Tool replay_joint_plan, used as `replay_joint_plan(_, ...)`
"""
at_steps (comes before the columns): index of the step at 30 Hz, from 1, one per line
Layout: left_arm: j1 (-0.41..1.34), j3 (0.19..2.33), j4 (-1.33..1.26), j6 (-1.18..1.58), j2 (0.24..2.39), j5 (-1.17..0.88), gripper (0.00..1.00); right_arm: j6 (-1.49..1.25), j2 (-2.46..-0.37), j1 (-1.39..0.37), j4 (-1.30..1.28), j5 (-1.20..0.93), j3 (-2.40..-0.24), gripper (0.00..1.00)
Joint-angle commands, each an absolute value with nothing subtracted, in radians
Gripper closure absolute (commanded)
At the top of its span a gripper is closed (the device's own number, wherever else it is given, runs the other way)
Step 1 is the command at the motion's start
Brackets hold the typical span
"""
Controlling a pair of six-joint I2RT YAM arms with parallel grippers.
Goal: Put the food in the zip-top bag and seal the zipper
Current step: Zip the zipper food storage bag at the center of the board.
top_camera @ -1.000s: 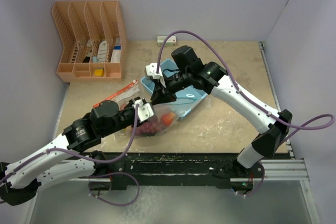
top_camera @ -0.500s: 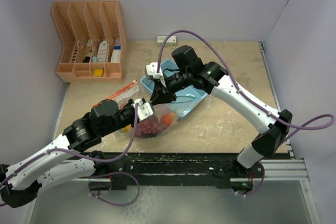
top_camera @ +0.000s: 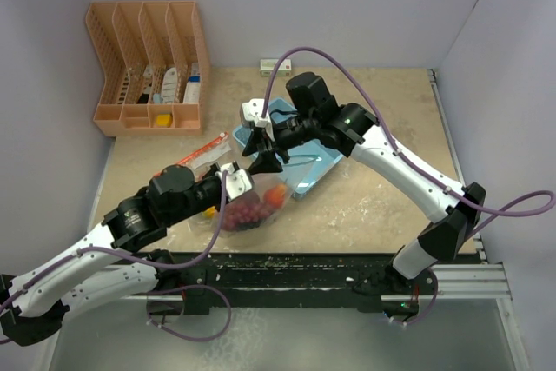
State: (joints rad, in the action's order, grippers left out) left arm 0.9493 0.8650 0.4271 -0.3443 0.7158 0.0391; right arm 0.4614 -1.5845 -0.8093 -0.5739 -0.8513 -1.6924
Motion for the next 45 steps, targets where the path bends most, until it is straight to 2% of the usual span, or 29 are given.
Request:
replay_joint_plan(1,0.941,0.860,0.366,-0.354,0.699,0.055,1.00,0.477,-1.561,-0.805,-0.586,-0.882,-1.698,0.51)
replay_joint_plan(9,0.942,0.863,0.365,-0.352,0.697,0.057,1.00,0.504,-1.566,-0.806,-0.630,-0.899,-1.691,0.60)
replay_joint_plan(19,0.940,0.861,0.365,-0.351,0.697,0.055,1.00,0.511,-1.568,-0.805,-0.638,-0.913,-1.681,0.66)
replay_joint_plan(22,0.940,0.859,0.366,-0.351,0.693,0.056,1.00,0.511,-1.571,-0.806,-0.639,-0.909,-1.685,0.76)
replay_joint_plan(29,0.940,0.856,0.361,-0.353,0.687,0.060,1.00,0.507,-1.566,-0.805,-0.629,-0.902,-1.678,0.88)
replay_joint_plan(45,0.940,0.855,0.403,-0.327,0.606,0.145,1.00,0.465,-1.542,-0.782,-0.555,-0.759,-1.599,0.94)
